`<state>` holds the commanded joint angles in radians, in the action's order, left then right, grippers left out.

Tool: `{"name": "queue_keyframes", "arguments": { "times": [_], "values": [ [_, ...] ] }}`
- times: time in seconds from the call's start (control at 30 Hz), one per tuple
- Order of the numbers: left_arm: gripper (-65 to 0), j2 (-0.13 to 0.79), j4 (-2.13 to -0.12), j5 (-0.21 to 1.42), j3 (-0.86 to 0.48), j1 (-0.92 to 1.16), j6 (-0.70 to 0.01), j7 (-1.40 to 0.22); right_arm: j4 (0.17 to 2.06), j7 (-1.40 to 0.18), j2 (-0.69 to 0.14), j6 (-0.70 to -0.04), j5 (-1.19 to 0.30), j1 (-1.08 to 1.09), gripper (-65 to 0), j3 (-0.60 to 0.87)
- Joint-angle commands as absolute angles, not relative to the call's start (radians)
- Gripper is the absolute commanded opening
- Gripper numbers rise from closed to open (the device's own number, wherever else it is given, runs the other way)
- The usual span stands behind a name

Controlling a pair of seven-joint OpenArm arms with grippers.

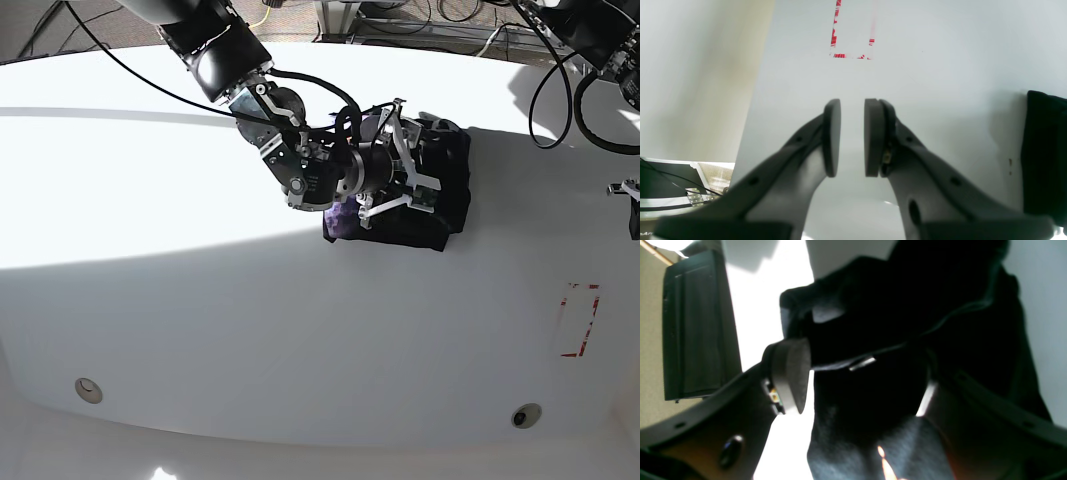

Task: Layout the t-shirt on the table in an organized manner, then fold the t-shirt properly
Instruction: 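Press the folded bundle with the right gripper and release the left gripper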

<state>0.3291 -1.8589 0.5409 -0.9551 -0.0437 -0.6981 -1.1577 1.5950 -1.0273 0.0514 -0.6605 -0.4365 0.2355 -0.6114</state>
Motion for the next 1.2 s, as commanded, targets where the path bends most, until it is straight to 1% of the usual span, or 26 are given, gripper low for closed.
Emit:
{"name": "queue_keyframes", "arguments": {
  "times": [0.2,0.3,0.4,0.5,0.6,0.7,0.73,0.87,0.9,0.97,1.13,1.2],
  "values": [
    [-54.2,0.328,-1.867,0.547,-0.96,-0.01,-0.698,-1.162,1.543,-1.021,0.137,-0.661,-0.437,0.283,-25.0,-0.611],
    [-54.2,0.328,-1.88,0.578,-0.958,0.001,-0.698,-1.159,1.544,-1.021,0.157,-0.661,-0.44,0.318,-25.0,-0.611],
    [-54.2,0.326,-1.9,0.628,-0.952,0.012,-0.698,-1.164,1.546,-1.021,0.157,-0.661,-0.441,0.354,-25.0,-0.61],
    [-54.2,0.325,-1.914,0.677,-0.912,0.041,-0.698,-1.164,1.546,-1.021,0.157,-0.659,-0.443,0.389,-25.0,-0.607],
    [-54.2,0.328,-1.922,0.745,-0.82,0.064,-0.698,-1.164,1.547,-1.023,0.157,-0.659,-0.443,0.423,-25.0,-0.605],
    [-54.2,0.326,-1.926,0.8,-0.72,0.088,-0.698,-1.164,1.57,-1.024,0.127,-0.659,-0.438,0.447,-25.0,-0.605],
    [-54.2,0.325,-1.937,0.825,-0.668,0.097,-0.698,-1.164,1.587,-1.024,0.105,-0.659,-0.44,0.449,-25.0,-0.605],
    [-54.2,0.32,-1.948,0.883,-0.53,0.133,-0.698,-1.164,1.618,-1.026,0.019,-0.659,-0.441,0.447,-25.0,-0.605],
    [-54.2,0.317,-1.948,0.889,-0.518,0.136,-0.698,-1.164,1.618,-1.026,0.01,-0.659,-0.441,0.447,-25.0,-0.605],
    [-54.2,0.266,-1.948,0.898,-0.483,0.142,-0.698,-1.164,1.618,-1.023,-0.036,-0.662,-0.441,0.441,-25.0,-0.605],
    [-54.2,0.2,-1.948,0.9,-0.456,0.177,-0.698,-1.188,1.618,-1.013,-0.12,-0.667,-0.441,0.435,-25.0,-0.604],
    [-54.2,0.174,-1.948,0.901,-0.456,0.183,-0.698,-1.191,1.616,-0.98,-0.147,-0.668,-0.441,0.433,-25.0,-0.604]
  ]
}}
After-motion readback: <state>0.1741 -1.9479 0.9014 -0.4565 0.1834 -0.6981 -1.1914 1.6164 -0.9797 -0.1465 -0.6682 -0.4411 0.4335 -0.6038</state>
